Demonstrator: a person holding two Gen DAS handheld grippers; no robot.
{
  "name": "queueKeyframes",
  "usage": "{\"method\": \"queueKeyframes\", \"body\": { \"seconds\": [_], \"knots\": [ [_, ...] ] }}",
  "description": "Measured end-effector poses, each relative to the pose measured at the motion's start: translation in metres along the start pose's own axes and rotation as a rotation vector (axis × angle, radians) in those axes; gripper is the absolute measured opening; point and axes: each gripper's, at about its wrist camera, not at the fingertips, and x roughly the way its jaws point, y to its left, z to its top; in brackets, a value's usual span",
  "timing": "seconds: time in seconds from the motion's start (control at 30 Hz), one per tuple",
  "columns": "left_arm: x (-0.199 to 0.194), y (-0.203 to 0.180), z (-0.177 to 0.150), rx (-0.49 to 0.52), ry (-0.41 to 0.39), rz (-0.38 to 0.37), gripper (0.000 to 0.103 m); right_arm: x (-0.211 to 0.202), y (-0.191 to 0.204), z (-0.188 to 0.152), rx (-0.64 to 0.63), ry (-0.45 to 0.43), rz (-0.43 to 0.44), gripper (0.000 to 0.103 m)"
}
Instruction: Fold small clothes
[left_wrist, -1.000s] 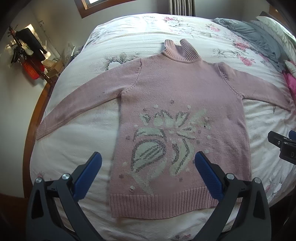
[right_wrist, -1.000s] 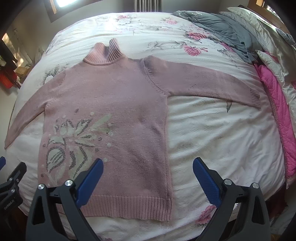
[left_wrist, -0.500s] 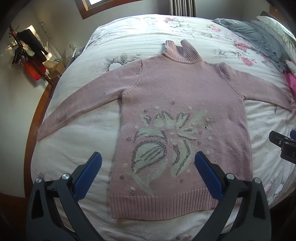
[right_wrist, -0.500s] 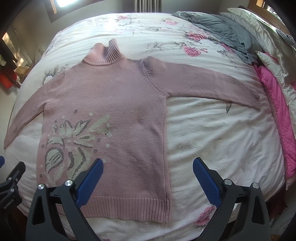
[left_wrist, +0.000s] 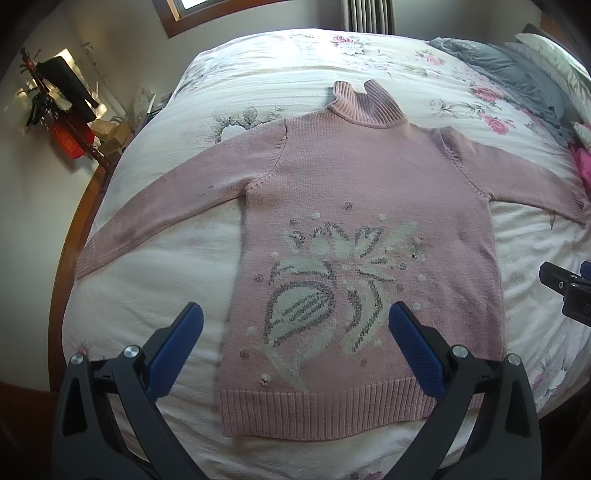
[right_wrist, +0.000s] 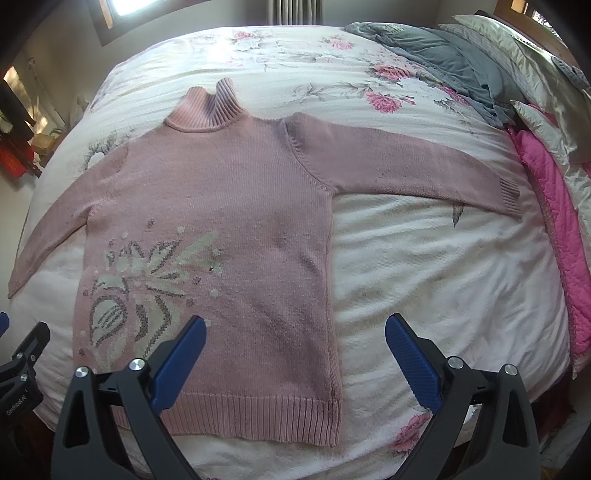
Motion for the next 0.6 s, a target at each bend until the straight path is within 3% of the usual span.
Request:
{"method": "queueKeyframes", "body": {
  "seconds": [0.6],
  "knots": [
    [0.0023,0.0034,0.0007,-0.002,0.001,0.008,0.099,0.0019,-0.0003,0.0033,-0.005,0.0,0.005,0.098]
  ]
}}
